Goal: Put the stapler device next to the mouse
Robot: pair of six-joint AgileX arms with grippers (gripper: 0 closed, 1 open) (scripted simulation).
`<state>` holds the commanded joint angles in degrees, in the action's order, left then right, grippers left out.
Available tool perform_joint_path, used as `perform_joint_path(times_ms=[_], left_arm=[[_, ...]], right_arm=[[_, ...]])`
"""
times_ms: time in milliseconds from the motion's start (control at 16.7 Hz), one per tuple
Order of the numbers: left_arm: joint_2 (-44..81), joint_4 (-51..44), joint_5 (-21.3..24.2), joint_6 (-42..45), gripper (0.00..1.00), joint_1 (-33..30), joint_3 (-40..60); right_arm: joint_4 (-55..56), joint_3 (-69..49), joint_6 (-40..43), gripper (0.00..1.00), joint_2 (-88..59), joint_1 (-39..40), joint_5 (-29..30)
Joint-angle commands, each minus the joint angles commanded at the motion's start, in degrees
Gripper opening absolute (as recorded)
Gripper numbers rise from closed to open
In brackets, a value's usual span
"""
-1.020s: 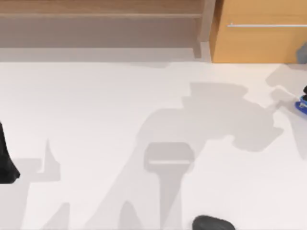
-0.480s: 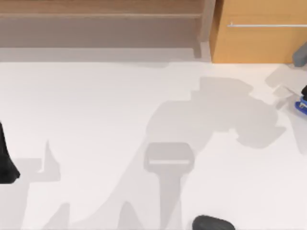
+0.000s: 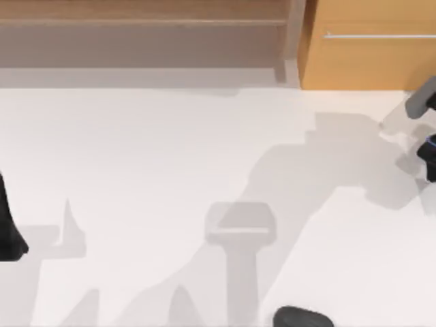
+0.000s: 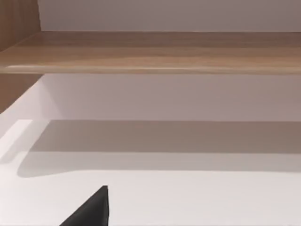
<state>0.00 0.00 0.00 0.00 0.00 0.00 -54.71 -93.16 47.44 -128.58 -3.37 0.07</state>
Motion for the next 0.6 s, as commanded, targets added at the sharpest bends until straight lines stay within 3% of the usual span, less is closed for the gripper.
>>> perform_joint_path(times_ms=[180, 600], left_arm=[[0.0, 0.0, 0.0, 0.0, 1.0, 0.0, 0.0], [0.0, 0.0, 0.0, 0.0, 1.0, 0.0, 0.0]], right_arm=[[0.0, 0.0, 0.0, 1.0, 0.0, 0.0, 0.0], [0.0, 0.0, 0.0, 0.47, 0.0, 0.0, 0.0]])
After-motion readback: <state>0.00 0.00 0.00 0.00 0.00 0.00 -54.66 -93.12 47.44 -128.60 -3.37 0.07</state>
